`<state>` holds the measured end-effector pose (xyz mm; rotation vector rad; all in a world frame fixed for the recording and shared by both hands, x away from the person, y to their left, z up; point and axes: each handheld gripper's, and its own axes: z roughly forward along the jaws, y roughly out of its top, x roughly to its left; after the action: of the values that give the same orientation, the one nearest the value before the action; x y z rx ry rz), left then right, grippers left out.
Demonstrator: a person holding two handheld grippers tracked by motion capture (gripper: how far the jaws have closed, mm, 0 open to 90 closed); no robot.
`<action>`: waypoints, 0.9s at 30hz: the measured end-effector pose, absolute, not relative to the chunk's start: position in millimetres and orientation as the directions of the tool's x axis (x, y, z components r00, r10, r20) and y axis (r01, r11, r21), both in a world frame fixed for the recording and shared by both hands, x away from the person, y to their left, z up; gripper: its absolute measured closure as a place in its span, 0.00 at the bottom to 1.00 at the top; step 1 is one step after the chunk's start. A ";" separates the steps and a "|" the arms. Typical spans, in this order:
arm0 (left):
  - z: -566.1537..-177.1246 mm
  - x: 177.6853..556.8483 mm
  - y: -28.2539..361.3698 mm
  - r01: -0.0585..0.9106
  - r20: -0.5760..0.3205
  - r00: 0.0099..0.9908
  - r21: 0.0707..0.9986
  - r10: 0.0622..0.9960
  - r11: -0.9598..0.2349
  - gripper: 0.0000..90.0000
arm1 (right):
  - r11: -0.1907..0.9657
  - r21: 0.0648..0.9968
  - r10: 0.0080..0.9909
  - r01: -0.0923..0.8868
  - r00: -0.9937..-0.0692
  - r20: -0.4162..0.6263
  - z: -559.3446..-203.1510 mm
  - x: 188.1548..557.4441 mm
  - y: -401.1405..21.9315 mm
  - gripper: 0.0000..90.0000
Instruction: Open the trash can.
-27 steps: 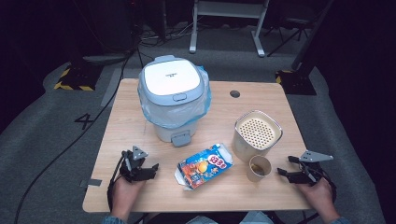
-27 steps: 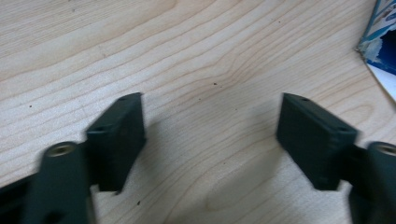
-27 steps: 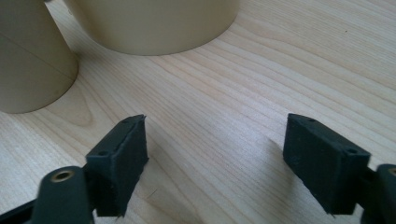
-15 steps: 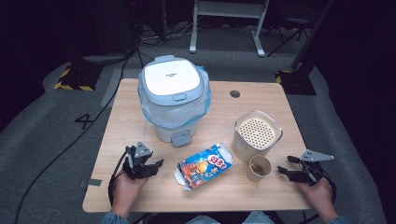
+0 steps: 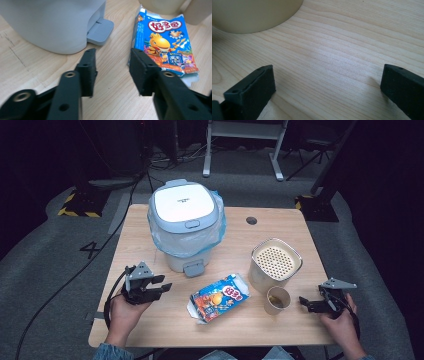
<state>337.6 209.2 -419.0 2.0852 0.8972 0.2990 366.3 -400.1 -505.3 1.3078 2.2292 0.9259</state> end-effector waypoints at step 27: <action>-338.5 360.9 227.6 0.343 -0.141 0.825 0.895 0.547 -0.286 0.76 | 0.324 0.711 0.890 0.624 -0.456 -0.005 -505.5 363.9 -397.1 0.00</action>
<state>360.9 227.6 -338.5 1.9021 0.6678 0.2307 363.9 -397.1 -505.5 1.3409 2.1992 0.9136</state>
